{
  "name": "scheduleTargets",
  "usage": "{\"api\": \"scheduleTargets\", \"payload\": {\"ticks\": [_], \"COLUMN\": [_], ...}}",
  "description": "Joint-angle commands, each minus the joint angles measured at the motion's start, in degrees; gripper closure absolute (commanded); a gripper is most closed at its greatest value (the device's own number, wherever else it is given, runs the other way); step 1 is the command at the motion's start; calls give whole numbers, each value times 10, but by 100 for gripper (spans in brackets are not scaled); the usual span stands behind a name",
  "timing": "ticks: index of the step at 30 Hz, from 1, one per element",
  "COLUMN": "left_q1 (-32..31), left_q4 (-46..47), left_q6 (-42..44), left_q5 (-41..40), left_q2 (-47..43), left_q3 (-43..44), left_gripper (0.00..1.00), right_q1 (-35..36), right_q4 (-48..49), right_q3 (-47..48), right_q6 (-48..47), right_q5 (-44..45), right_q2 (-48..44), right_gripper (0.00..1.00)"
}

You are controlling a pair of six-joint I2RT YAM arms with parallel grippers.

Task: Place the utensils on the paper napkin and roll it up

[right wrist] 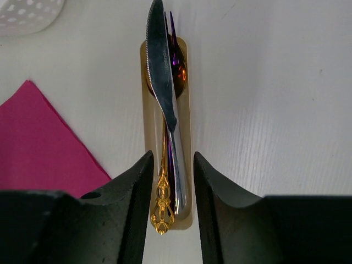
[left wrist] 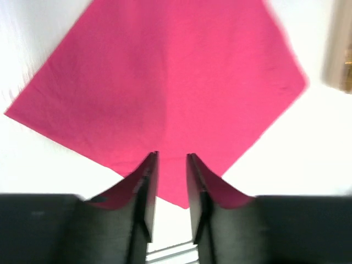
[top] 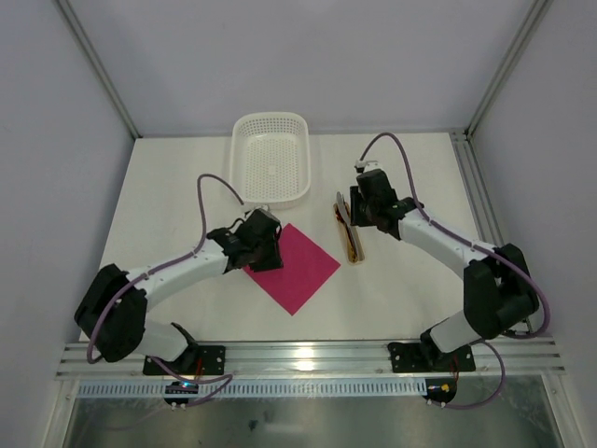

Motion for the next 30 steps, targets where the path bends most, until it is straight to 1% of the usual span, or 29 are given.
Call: {"api": "scheduleTargets", "payload": {"ticks": [1, 3, 4, 5, 6, 7, 9, 11, 16, 20, 25, 30], "left_q1": [-2, 0, -1, 0, 0, 1, 2, 2, 3, 4, 4, 5], "left_q4": [-18, -27, -31, -44, -51, -60, -88, -96, -53, -22, -9, 5], "left_q6": [22, 52, 61, 70, 91, 99, 111, 125, 153, 174, 183, 199], "left_q5": [-27, -28, -29, -31, -32, -37, -40, -36, 0, 0, -39, -7], "left_q2": [-57, -89, -98, -108, -123, -129, -142, -169, -261, -316, -355, -363], "left_q3": [53, 77, 83, 97, 105, 111, 126, 129, 99, 82, 63, 51], "left_gripper": [65, 49, 36, 29, 18, 1, 0, 0, 0, 0, 0, 0], "right_q1": [-2, -2, -2, -2, -2, -2, -2, -2, -2, -2, -2, -2], "right_q4": [11, 5, 4, 4, 10, 12, 18, 17, 21, 26, 33, 37], "right_q3": [64, 84, 99, 103, 106, 107, 107, 107, 100, 97, 91, 86], "right_q6": [-34, -46, -54, -57, -58, -64, -69, -72, -78, -79, -82, -86], "right_q5": [4, -6, -7, -8, -8, -5, -7, -5, -10, -22, -22, -18], "right_q2": [56, 95, 104, 111, 122, 126, 132, 144, 161, 177, 191, 206], "right_gripper": [64, 66, 67, 68, 68, 68, 68, 68, 68, 69, 69, 71]}}
